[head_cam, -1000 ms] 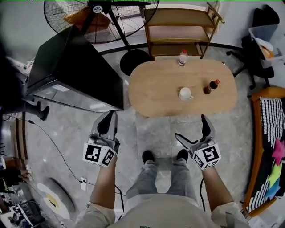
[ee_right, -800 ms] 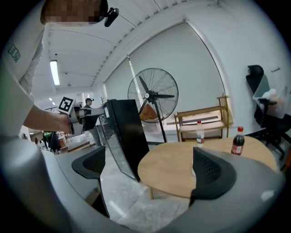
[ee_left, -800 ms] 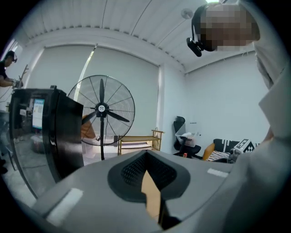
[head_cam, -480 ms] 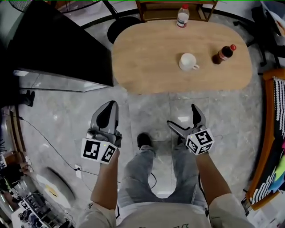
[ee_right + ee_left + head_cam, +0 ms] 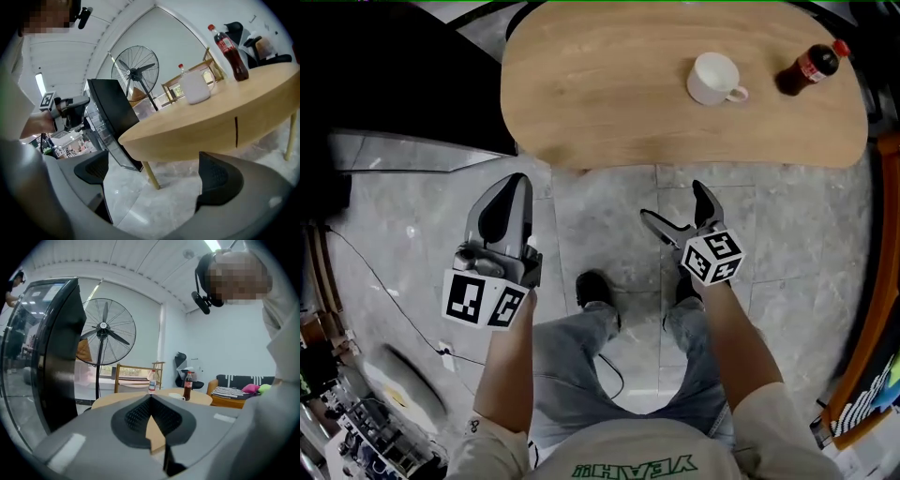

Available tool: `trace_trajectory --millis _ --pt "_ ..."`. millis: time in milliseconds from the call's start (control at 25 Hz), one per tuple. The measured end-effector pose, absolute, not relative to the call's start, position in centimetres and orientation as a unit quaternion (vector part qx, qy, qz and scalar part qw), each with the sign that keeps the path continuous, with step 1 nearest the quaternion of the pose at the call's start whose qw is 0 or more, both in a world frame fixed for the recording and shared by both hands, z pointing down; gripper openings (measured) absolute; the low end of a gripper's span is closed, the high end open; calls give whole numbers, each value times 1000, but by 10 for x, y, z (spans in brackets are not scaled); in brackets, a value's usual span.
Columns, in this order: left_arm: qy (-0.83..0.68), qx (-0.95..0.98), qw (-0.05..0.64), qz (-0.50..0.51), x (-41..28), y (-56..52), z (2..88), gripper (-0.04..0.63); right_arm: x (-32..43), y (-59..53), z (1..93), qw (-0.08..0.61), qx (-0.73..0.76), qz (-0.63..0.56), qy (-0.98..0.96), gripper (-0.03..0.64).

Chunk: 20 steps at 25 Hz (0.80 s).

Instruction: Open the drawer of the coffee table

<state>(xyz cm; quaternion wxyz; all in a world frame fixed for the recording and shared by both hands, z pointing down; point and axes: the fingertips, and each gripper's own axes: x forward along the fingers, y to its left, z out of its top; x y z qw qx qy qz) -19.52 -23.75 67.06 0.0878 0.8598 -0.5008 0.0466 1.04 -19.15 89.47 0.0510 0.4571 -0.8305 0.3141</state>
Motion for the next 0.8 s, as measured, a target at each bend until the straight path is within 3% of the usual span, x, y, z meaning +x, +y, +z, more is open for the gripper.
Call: trace_trajectory --millis 200,360,440,560,800 --pt "-492 867 65 49 -192 -244 697 -2 1 -217 944 -3 446 334 -830 588" --pt "-486 871 50 55 -196 -247 710 -2 -1 -238 965 -139 421 396 -804 567" --pt "-485 871 44 56 -199 -247 716 -2 6 -242 976 -225 403 437 -772 489" --pt "-481 874 35 57 -199 -246 722 -2 22 -246 988 -337 379 463 -727 436" --pt "-478 876 20 56 -202 -247 729 -2 33 -265 993 -440 327 452 -704 411"
